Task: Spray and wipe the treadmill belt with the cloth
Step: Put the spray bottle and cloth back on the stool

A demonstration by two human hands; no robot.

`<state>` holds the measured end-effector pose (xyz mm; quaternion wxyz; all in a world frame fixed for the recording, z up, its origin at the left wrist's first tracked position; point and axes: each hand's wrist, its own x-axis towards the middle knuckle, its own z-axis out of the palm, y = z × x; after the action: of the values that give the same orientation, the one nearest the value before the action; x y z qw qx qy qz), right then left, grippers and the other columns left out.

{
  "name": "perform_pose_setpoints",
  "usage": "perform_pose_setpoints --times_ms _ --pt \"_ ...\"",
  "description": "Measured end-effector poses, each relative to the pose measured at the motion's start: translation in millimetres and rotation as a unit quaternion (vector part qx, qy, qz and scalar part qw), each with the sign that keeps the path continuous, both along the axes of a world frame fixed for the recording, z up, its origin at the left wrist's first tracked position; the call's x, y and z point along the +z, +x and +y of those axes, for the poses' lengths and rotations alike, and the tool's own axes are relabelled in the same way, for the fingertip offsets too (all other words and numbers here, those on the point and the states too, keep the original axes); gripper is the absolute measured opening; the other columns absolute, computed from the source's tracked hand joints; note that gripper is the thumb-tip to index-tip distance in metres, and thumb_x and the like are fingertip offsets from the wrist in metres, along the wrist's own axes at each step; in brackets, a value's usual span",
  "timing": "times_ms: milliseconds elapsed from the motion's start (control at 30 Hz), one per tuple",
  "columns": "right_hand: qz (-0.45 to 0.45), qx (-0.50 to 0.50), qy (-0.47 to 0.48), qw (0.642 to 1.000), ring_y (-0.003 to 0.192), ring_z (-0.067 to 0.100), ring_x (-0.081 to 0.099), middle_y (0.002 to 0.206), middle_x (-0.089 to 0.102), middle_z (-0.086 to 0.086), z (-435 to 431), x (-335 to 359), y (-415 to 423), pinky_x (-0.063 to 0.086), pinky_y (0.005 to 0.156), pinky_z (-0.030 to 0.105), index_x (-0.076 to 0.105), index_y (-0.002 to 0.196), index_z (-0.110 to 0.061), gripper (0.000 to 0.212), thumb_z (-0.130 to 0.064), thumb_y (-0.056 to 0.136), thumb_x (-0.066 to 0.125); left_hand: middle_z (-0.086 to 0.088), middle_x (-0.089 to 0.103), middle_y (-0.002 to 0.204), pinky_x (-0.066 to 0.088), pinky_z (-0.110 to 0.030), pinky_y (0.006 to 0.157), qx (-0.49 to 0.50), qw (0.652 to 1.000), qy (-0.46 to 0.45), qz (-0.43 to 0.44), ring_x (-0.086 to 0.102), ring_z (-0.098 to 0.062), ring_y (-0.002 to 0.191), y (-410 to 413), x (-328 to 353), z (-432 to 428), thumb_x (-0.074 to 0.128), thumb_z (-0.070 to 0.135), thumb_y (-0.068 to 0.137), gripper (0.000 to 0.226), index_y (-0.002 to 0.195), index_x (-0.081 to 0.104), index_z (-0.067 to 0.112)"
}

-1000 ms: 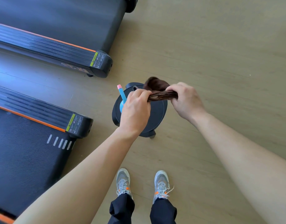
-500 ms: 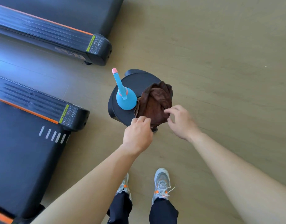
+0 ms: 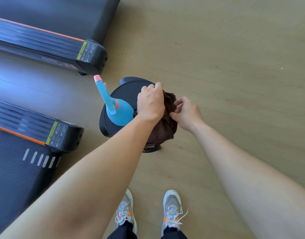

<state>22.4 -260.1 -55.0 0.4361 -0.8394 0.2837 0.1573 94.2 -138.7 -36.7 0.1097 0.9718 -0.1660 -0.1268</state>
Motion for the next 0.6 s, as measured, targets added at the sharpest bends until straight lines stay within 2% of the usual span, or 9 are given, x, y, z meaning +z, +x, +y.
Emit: perform_pose_setpoints --times_ms 100,200,300,400,433,500,600 --pt "-0.041 0.063 0.005 0.997 0.07 0.008 0.053 0.079 0.058 -0.006 3.0 12.5 -12.6 0.037 0.059 0.026 0.065 0.101 -0.029 0.025 -0.009 0.087 0.065 -0.008 0.06 0.11 0.041 -0.038 0.081 -0.019 0.998 -0.062 -0.022 0.05 -0.029 0.102 -23.8 22.4 23.4 0.053 0.011 0.098 0.028 0.118 0.071 0.017" --pt "-0.06 0.119 -0.023 0.991 0.084 0.016 0.054 0.091 0.055 -0.003 5.2 16.9 -31.5 0.043 0.071 0.031 0.07 0.092 -0.033 0.02 -0.014 0.085 0.07 -0.007 0.057 0.11 0.046 -0.037 0.075 0.004 0.996 -0.094 -0.013 0.051 -0.026 0.101 -57.7 32.6 58.5 0.058 0.007 0.093 0.021 0.109 0.069 0.014" --pt "-0.06 0.204 -0.053 0.976 0.108 0.018 0.052 0.109 0.053 -0.007 11.8 18.6 -50.8 0.046 0.086 0.035 0.073 0.098 -0.032 0.019 -0.023 0.082 0.078 -0.003 0.062 0.12 0.06 -0.04 0.082 -0.012 0.998 -0.052 0.044 0.057 -0.023 0.106 -94.4 28.7 89.9 0.06 0.009 0.099 0.023 0.12 0.067 0.016" --pt "-0.06 0.271 -0.116 0.954 0.12 0.019 0.046 0.127 0.052 -0.008 15.9 18.2 -60.2 0.037 0.084 0.028 0.075 0.089 -0.027 0.006 -0.03 0.084 0.077 0.002 0.061 0.127 0.059 -0.034 0.085 -0.007 0.994 0.004 0.105 0.055 -0.017 0.106 -114.3 22.1 98.3 0.058 0.025 0.103 0.025 0.127 0.062 0.022" --pt "-0.072 0.264 -0.117 0.955 0.119 0.019 0.048 0.128 0.053 -0.007 16.2 19.2 -59.7 0.037 0.083 0.028 0.072 0.087 -0.026 0.005 -0.029 0.085 0.075 0.003 0.062 0.125 0.059 -0.033 0.084 0.01 0.995 -0.001 0.1 0.054 -0.016 0.105 -115.1 23.2 96.0 0.06 0.029 0.102 0.025 0.125 0.061 0.022" --pt "-0.09 0.235 -0.091 0.963 0.108 0.019 0.055 0.116 0.058 -0.006 16.5 20.9 -52.7 0.046 0.083 0.033 0.064 0.094 -0.026 0.013 -0.024 0.085 0.073 0.001 0.063 0.124 0.059 -0.034 0.09 0.048 0.995 -0.048 0.071 0.055 -0.017 0.108 -110.7 21.7 85.3 0.064 0.031 0.099 0.029 0.125 0.057 0.021" --pt "-0.06 0.255 -0.094 0.96 0.1 0.02 0.055 0.102 0.058 -0.005 16.7 21.7 -37.2 0.046 0.083 0.034 0.06 0.115 -0.026 0.029 -0.018 0.088 0.069 -0.001 0.059 0.139 0.055 -0.039 0.103 0.09 0.985 -0.109 0.095 0.056 -0.019 0.126 -97.3 14.9 67.8 0.065 0.028 0.1 0.047 0.143 0.048 0.02"
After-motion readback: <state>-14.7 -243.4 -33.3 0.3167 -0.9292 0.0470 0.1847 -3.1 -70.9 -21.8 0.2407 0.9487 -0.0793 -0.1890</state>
